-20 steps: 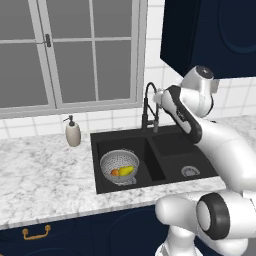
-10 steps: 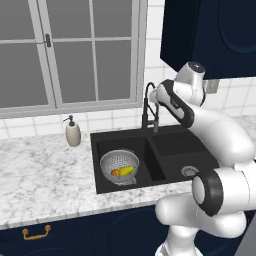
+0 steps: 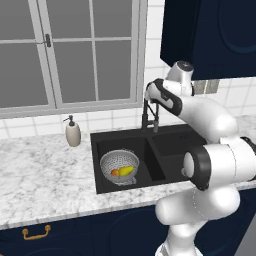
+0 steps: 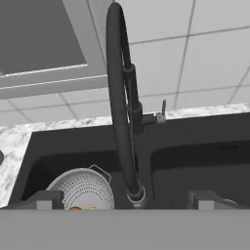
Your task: Put the colander in the sink, put the pear, kiwi, peach in the colander, and turn on the sink faucet and pour water over the colander.
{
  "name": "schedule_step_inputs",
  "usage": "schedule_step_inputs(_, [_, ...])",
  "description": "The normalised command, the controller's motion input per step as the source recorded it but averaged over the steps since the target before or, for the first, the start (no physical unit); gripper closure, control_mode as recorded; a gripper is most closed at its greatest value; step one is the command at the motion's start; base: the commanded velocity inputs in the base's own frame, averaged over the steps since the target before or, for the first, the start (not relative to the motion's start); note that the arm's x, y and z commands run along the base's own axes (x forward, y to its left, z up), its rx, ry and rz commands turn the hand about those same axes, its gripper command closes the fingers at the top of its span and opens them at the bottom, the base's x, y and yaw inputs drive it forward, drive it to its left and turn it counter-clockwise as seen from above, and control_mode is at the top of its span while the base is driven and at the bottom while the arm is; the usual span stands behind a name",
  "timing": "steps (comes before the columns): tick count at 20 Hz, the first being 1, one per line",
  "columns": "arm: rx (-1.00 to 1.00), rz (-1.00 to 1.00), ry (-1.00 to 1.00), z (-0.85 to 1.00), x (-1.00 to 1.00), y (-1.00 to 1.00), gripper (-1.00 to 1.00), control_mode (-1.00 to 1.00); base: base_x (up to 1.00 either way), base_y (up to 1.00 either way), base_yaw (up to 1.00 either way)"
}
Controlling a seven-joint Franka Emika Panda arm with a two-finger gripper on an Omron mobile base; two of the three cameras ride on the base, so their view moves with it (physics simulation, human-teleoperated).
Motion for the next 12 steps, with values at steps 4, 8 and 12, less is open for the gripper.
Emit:
schedule_step_inputs(4, [-0.05, 0.00, 0.00, -0.11, 0.56, 0.00, -1.00, -1.00, 0.00, 0.00, 0.00])
schedule_step_inputs(8, [-0.06, 0.00, 0.01, -0.13, 0.44, 0.00, -1.00, -1.00, 0.00, 0.00, 0.00])
schedule_step_inputs(12, [-0.04, 0.00, 0.05, -0.23, 0.37, 0.00, -1.00, -1.00, 0.00, 0.00, 0.00])
